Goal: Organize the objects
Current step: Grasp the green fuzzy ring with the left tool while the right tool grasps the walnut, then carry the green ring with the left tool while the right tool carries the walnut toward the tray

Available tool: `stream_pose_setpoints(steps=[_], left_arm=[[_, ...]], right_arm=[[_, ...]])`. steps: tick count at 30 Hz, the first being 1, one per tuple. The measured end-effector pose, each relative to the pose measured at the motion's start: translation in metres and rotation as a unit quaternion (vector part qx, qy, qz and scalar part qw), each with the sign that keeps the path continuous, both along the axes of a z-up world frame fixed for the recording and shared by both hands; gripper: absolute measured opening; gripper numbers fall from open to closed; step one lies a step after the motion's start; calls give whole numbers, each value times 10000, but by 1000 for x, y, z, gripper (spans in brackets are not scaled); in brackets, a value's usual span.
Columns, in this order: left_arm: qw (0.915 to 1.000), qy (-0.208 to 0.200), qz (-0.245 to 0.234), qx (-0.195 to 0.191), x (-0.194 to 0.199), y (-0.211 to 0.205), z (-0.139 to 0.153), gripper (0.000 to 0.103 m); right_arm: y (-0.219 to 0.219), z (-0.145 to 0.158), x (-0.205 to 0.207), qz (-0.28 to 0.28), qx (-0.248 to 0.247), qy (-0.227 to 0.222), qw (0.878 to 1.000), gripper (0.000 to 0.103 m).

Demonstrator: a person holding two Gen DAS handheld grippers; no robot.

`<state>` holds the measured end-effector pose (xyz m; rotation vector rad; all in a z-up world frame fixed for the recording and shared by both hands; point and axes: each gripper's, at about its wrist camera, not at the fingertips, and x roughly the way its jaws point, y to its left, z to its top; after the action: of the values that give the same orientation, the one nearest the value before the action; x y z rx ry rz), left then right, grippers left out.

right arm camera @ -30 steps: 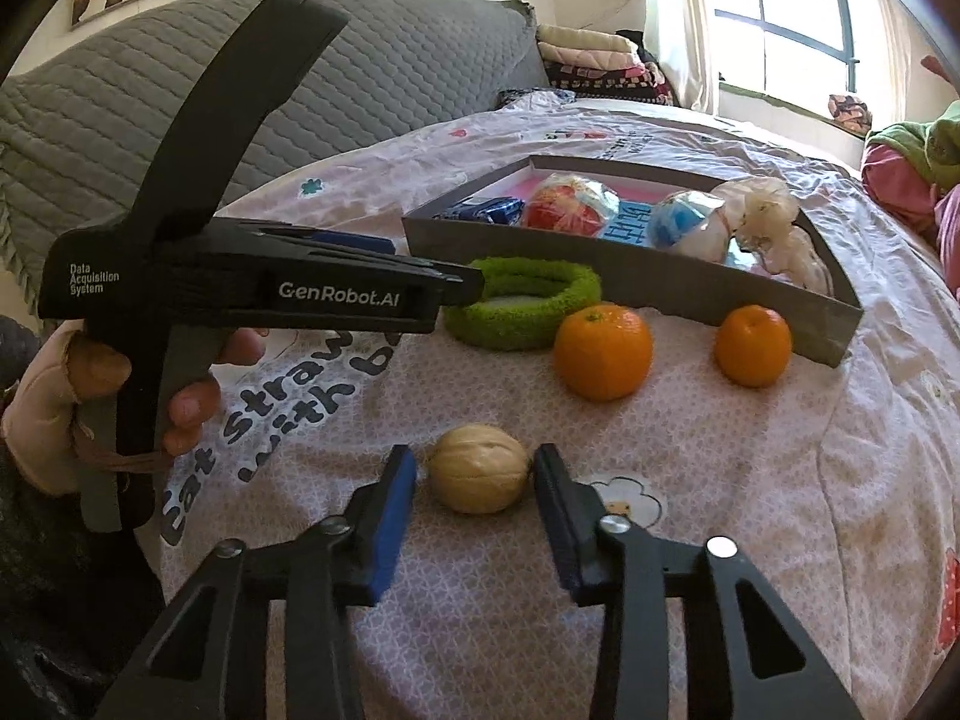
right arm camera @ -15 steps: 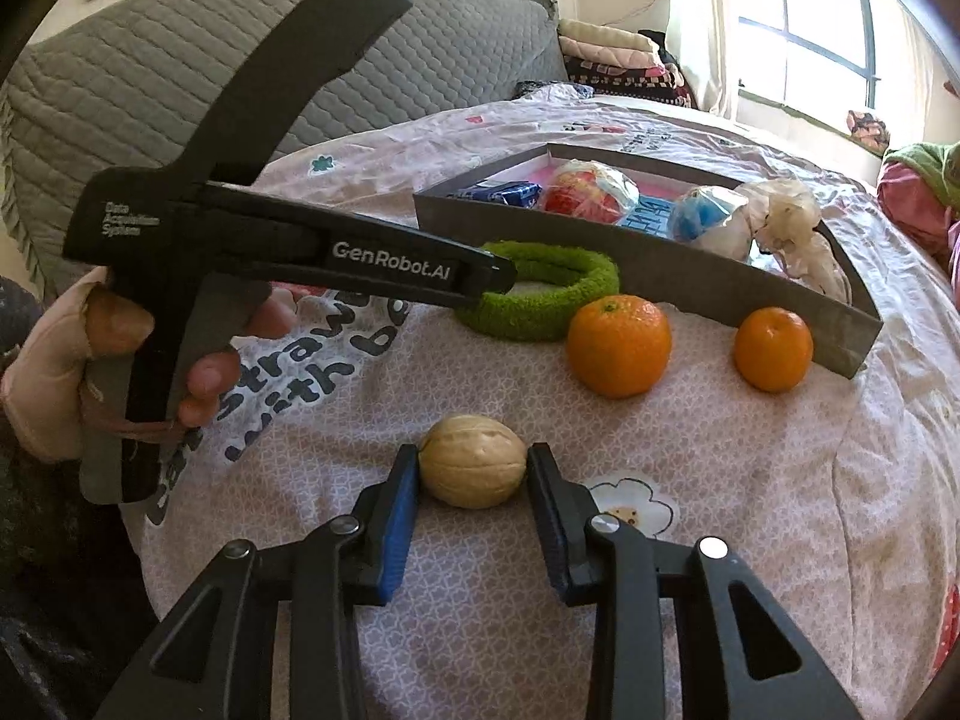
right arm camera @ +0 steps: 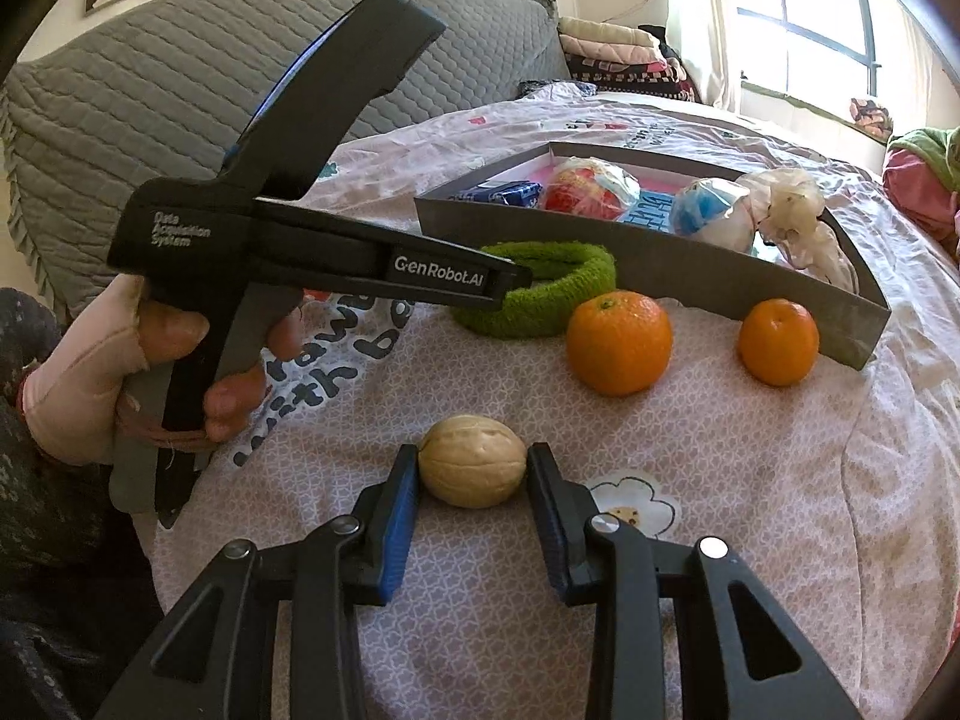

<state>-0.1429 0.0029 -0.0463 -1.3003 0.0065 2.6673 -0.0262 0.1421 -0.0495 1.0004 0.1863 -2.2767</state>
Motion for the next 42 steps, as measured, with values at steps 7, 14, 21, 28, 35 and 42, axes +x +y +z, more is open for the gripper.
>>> stream_pose_setpoints(steps=[7, 14, 21, 28, 35, 42], left_arm=[[9994, 149, -227, -211, 9, 13, 5, 17], [9992, 340, -197, -15, 18, 8, 17, 15], [9987, 477, -135, 71, 25, 3, 27, 15], [9987, 484, -56, 167, 26, -3, 29, 15], [9977, 622, 46, 258, 31, -9, 39, 15], [9974, 650, 129, 289, 31, -14, 42, 15]], right_arm=[[-1, 0, -1, 6, -3, 36, 10000, 36], [4, 5, 1, -32, -148, 97, 9998, 36], [6, 16, 4, -51, -296, 322, 9990, 36], [5, 19, 5, -35, -290, 482, 9984, 36], [13, 25, 6, -231, -346, 647, 9970, 36], [20, 29, 3, -367, -375, 746, 9958, 36]])
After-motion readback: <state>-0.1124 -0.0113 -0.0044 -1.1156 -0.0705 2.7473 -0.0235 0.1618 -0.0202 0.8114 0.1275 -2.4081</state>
